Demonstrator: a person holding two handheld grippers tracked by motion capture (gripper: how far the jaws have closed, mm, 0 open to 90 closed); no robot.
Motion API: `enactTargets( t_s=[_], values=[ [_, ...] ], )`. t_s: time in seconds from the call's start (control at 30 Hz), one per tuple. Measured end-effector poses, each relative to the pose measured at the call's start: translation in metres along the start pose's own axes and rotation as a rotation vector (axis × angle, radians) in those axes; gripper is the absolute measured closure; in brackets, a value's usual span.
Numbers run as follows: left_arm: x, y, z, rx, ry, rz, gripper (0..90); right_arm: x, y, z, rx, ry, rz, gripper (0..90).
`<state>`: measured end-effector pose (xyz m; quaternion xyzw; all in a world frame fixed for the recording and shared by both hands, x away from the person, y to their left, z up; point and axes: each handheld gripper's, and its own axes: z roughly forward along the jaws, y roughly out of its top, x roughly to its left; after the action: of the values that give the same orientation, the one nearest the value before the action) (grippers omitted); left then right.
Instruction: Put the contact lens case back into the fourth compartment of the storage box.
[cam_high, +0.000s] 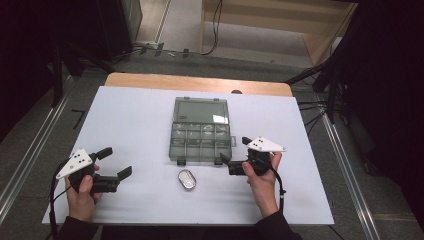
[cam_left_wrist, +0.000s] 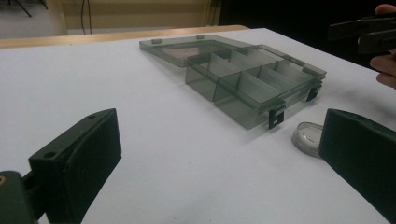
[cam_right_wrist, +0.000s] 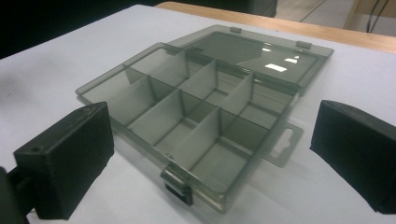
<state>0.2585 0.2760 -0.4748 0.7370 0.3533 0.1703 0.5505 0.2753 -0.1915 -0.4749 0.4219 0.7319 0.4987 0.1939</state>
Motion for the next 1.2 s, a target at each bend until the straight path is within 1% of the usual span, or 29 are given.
enactTargets(
  t_s=[0.03, 0.13, 0.27, 0.33, 0.4, 0.43, 0.47, 0.53, 0.63, 0.77, 0.93, 1.03, 1.1, 1.2],
  values=[
    [0.0, -0.001, -0.002, -0.004, 0.001, -0.006, 0.0, 0.003, 0.001, 0.0, 0.003, 0.003, -0.008, 0.0],
    [0.002, -0.004, -0.007, -0.005, 0.009, -0.002, 0.0, 0.01, 0.004, 0.002, 0.008, 0.016, -0.026, 0.0],
    [0.005, -0.007, -0.014, -0.01, 0.018, -0.012, 0.0, 0.018, 0.005, 0.006, 0.025, 0.035, -0.03, 0.0],
    [0.006, -0.009, -0.017, -0.009, 0.022, -0.01, 0.0, 0.022, 0.005, 0.008, 0.032, 0.048, -0.02, 0.0],
    [0.006, -0.01, -0.02, -0.019, 0.02, -0.015, 0.0, 0.028, 0.005, 0.012, 0.047, 0.055, -0.03, 0.0],
    [0.007, -0.011, -0.021, -0.016, 0.021, -0.011, 0.0, 0.032, 0.005, 0.014, 0.057, 0.062, -0.041, 0.0],
    [0.007, -0.011, -0.021, -0.018, 0.021, -0.014, 0.0, 0.036, 0.005, 0.016, 0.064, 0.068, -0.06, 0.0],
    [0.007, -0.012, -0.021, -0.018, 0.023, -0.016, 0.0, 0.043, 0.005, 0.02, 0.094, 0.082, -0.073, 0.0],
    [0.008, -0.012, -0.019, -0.018, 0.013, -0.014, 0.0, 0.053, 0.004, 0.026, 0.124, 0.116, -0.069, 0.0],
    [0.007, -0.013, -0.014, -0.01, 0.005, -0.008, 0.0, 0.066, 0.002, 0.032, 0.158, 0.142, -0.087, 0.0],
    [0.008, -0.015, -0.013, -0.008, -0.001, -0.011, 0.0, 0.077, 0.001, 0.038, 0.183, 0.17, -0.105, 0.0],
    [0.01, -0.016, -0.013, -0.012, 0.0, -0.025, 0.0, 0.083, -0.001, 0.042, 0.207, 0.181, -0.123, 0.0],
    [0.011, -0.017, -0.013, -0.015, 0.002, -0.028, 0.0, 0.086, -0.002, 0.044, 0.221, 0.198, -0.128, 0.0],
    [0.01, -0.017, -0.013, -0.015, 0.002, -0.028, 0.0, 0.089, -0.004, 0.046, 0.234, 0.204, -0.138, 0.0]
  ],
)
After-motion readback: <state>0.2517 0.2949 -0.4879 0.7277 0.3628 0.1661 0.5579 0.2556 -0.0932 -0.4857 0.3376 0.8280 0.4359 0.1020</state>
